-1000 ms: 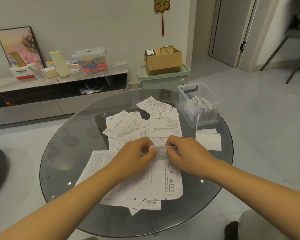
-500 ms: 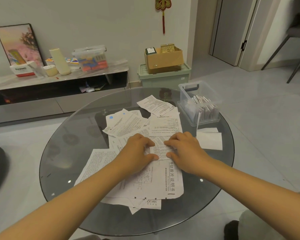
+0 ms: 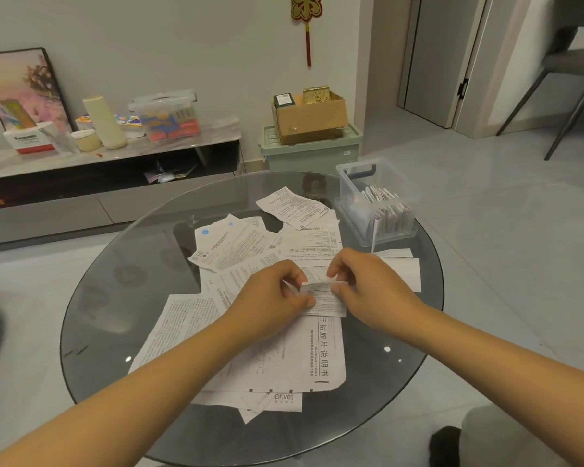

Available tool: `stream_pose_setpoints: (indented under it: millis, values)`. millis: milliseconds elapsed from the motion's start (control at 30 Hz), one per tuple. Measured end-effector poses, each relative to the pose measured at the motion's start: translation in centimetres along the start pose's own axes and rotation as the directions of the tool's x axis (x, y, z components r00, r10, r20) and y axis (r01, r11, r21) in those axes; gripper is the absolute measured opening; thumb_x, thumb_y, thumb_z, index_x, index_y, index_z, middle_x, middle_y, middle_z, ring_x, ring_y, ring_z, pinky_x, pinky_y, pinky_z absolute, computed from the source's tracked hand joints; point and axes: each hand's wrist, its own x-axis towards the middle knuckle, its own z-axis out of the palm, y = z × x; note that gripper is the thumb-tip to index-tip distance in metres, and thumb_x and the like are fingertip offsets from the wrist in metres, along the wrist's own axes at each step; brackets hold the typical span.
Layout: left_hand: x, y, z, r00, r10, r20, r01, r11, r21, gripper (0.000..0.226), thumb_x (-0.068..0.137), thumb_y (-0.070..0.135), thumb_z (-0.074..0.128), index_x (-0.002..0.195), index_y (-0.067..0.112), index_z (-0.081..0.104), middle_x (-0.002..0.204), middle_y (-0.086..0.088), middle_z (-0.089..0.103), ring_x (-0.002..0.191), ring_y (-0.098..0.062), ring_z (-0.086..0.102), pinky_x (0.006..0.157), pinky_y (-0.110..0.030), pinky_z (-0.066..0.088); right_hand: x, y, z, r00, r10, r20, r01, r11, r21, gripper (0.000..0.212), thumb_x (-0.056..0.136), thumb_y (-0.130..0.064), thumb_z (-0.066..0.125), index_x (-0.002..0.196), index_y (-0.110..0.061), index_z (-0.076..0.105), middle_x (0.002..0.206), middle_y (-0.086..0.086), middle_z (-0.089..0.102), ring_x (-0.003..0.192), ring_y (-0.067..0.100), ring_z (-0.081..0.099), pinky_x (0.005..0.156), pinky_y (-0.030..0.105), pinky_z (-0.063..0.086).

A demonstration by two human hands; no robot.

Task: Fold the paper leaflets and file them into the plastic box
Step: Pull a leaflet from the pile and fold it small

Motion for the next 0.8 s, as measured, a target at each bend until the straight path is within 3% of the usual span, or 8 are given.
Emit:
stream_pose_setpoints:
  millis: [100, 167, 300, 433, 633, 800]
  values:
    - [0.4, 0.5, 0.3, 1.000, -0.006, -0.031, 0.002, 0.992, -0.123, 0.017, 0.080, 0.018, 0.074, 0.077, 0.023, 0.057, 0.057, 0.013, 0.056, 0.049, 0.003, 0.050, 0.052, -0.010, 0.039, -0.3, 0.5, -0.8, 1.000, 0.024, 0.015, -0.024, 1.000, 0.002, 0.028, 0.093, -0.023, 0.054, 0.120, -0.023, 0.052, 0.107, -0.008, 0.043, 0.098, 0.007, 0.044, 0.085, 0.017, 0.036]
    - [0.6, 1.1, 0.5, 0.999, -0.014, -0.040, 0.007, 0.983, -0.185, 0.017, 0.081, 0.019, 0.073, 0.076, 0.022, 0.058, 0.054, 0.011, 0.057, 0.049, 0.001, 0.052, 0.050, -0.011, 0.041, -0.6, 0.8, -1.5, 0.998, 0.057, 0.022, -0.057, 0.998, 0.034, 0.031, 0.093, -0.027, 0.054, 0.124, -0.023, 0.052, 0.111, -0.008, 0.040, 0.094, 0.006, 0.047, 0.081, 0.014, 0.036]
    - [1.2, 2.5, 1.1, 1.000, 0.003, -0.018, -0.008, 0.973, -0.233, 0.014, 0.082, 0.022, 0.073, 0.081, 0.021, 0.059, 0.064, -0.003, 0.065, 0.060, -0.007, 0.061, 0.060, -0.017, 0.047, -1.1, 1.9, -3.2, 0.989, 0.146, 0.026, -0.148, 0.980, 0.129, 0.015, 0.091, -0.029, 0.059, 0.105, -0.027, 0.055, 0.092, -0.010, 0.055, 0.074, 0.002, 0.052, 0.059, 0.011, 0.037]
    - [1.8, 3.5, 2.4, 1.000, 0.019, -0.021, -0.023, 0.966, -0.259, 0.015, 0.082, 0.021, 0.072, 0.085, 0.023, 0.058, 0.062, 0.005, 0.062, 0.054, -0.004, 0.055, 0.051, -0.016, 0.045, -1.3, 3.0, -4.2, 0.979, 0.199, -0.033, -0.191, 0.966, 0.172, 0.014, 0.087, -0.022, 0.064, 0.094, -0.027, 0.053, 0.079, -0.005, 0.055, 0.067, 0.007, 0.051, 0.061, 0.019, 0.042]
    - [3.6, 4.5, 5.5, 0.998, 0.008, -0.059, -0.020, 0.980, -0.200, 0.040, 0.083, 0.028, 0.070, 0.117, 0.025, 0.050, 0.114, 0.007, 0.055, 0.078, -0.004, 0.059, 0.066, -0.011, 0.044, -1.2, 5.3, -5.7, 0.963, 0.236, -0.126, -0.225, 0.969, 0.098, 0.028, 0.090, -0.016, 0.060, 0.116, -0.023, 0.053, 0.089, -0.004, 0.055, 0.075, 0.007, 0.052, 0.053, 0.002, 0.039]
    - [4.9, 4.7, 7.0, 0.993, 0.122, -0.002, -0.122, 0.992, -0.043, 0.069, 0.084, 0.032, 0.068, 0.142, 0.023, 0.032, 0.139, 0.007, 0.039, 0.121, -0.010, 0.044, 0.097, -0.026, 0.041, -0.7, 7.2, -5.5, 0.942, 0.319, -0.104, -0.320, 0.947, 0.002, 0.040, 0.090, -0.018, 0.061, 0.128, -0.017, 0.050, 0.098, -0.001, 0.050, 0.084, 0.012, 0.046, 0.055, 0.011, 0.032]
